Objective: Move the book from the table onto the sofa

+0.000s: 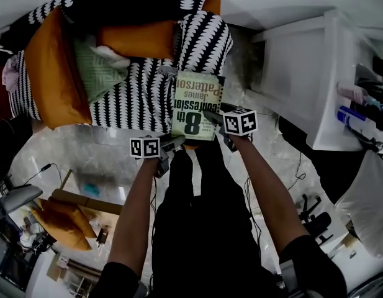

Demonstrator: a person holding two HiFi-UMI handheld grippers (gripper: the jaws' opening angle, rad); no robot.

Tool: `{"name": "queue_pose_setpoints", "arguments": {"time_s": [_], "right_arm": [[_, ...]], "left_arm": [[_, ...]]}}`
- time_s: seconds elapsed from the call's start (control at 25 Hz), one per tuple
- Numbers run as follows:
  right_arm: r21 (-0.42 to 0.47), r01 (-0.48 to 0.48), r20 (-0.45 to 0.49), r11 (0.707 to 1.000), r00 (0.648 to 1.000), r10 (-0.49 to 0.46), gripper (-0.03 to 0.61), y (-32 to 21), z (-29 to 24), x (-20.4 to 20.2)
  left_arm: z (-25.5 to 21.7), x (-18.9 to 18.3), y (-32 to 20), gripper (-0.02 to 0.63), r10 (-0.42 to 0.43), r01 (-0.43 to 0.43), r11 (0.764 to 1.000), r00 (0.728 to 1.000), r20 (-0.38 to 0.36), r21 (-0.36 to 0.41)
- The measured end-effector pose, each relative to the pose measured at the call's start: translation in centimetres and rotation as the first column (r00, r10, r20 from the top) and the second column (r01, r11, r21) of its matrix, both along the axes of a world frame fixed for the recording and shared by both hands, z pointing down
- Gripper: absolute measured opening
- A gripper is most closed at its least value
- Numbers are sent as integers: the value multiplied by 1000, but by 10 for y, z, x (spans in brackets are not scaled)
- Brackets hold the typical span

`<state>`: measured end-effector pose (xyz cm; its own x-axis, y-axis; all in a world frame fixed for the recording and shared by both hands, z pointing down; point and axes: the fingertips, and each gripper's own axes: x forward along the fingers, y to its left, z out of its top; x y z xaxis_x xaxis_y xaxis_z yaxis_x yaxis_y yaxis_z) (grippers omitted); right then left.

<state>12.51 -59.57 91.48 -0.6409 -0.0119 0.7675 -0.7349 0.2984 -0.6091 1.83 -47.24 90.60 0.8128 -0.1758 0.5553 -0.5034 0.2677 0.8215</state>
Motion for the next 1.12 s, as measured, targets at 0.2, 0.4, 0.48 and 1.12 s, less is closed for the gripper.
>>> {"name": "queue_pose_setpoints", "arguments": {"time_s": [0.2,0.4,0.48,1.12], "right_arm": [[22,-13,-20,1000,1000,13,316,1,-1,2],[48,-8,-43,999,999,10,313,2,-6,6],[55,-7,-44,998,999,10,311,5,-8,8],[152,71,-114,986,992,-54,304,54,-53,18]], "left_arm": [[-12,-25,-5,295,-131,130,991,991,14,34],[-19,-31,-6,295,-160,158,985,987,18,67],[-22,-28,-8,295,-172,170,982,985,12,79],[-74,-29,-3,295,-141,129,963,989,34,238]]}}
